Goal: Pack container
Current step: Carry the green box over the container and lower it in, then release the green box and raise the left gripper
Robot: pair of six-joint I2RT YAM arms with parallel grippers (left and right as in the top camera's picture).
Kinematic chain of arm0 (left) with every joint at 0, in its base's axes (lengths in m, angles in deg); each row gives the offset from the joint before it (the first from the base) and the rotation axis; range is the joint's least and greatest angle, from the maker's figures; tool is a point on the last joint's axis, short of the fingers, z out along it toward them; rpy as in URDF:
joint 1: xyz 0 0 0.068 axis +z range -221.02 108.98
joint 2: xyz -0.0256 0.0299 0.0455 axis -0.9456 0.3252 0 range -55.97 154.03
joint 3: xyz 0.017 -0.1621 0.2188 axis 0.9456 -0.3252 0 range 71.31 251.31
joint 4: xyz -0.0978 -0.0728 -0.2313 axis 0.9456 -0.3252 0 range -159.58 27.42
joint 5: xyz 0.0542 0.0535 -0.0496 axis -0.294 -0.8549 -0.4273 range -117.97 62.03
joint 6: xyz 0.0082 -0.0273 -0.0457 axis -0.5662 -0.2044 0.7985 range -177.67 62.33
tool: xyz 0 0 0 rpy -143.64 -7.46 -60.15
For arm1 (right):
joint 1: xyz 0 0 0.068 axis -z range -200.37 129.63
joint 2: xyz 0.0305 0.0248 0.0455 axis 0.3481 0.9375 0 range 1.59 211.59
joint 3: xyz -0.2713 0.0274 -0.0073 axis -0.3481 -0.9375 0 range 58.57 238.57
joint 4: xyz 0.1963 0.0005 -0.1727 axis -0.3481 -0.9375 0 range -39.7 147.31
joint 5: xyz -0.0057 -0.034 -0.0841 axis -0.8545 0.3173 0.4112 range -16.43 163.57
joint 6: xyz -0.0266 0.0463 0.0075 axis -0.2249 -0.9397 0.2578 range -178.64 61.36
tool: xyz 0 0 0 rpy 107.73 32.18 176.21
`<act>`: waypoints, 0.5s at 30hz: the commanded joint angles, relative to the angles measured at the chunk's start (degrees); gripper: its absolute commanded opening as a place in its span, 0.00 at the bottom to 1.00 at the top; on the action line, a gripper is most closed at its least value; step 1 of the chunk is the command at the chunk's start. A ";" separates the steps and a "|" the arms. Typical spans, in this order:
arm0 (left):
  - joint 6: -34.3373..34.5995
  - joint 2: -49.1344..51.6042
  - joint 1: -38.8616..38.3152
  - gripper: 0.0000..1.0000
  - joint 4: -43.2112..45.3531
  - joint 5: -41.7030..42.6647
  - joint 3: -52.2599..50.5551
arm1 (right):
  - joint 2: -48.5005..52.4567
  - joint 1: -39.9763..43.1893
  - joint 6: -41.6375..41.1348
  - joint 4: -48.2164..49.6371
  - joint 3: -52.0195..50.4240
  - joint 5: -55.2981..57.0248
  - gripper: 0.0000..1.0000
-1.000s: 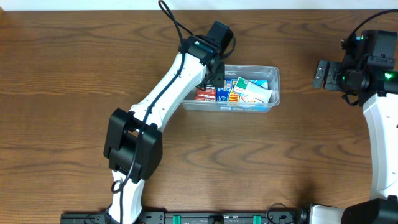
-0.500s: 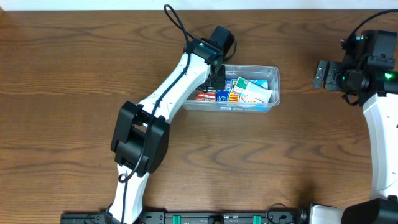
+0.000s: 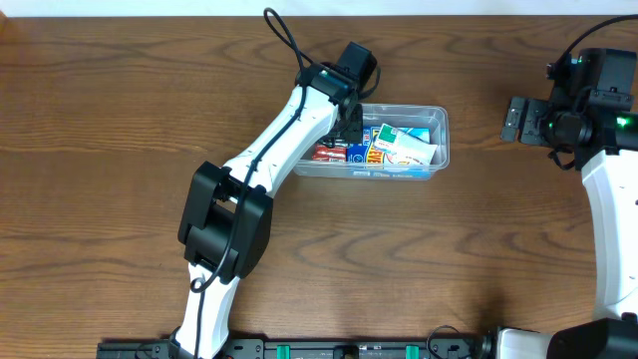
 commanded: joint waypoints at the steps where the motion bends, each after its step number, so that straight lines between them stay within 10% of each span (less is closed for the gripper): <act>1: 0.76 0.92 -0.35 0.51 0.15 -0.13 -0.83 | -0.50 0.39 -0.74 -0.04 0.63 0.17 0.99; 15: 0.79 3.30 -0.50 0.51 -0.07 -0.11 -0.83 | -0.50 0.39 -0.74 -0.04 0.63 0.17 0.99</act>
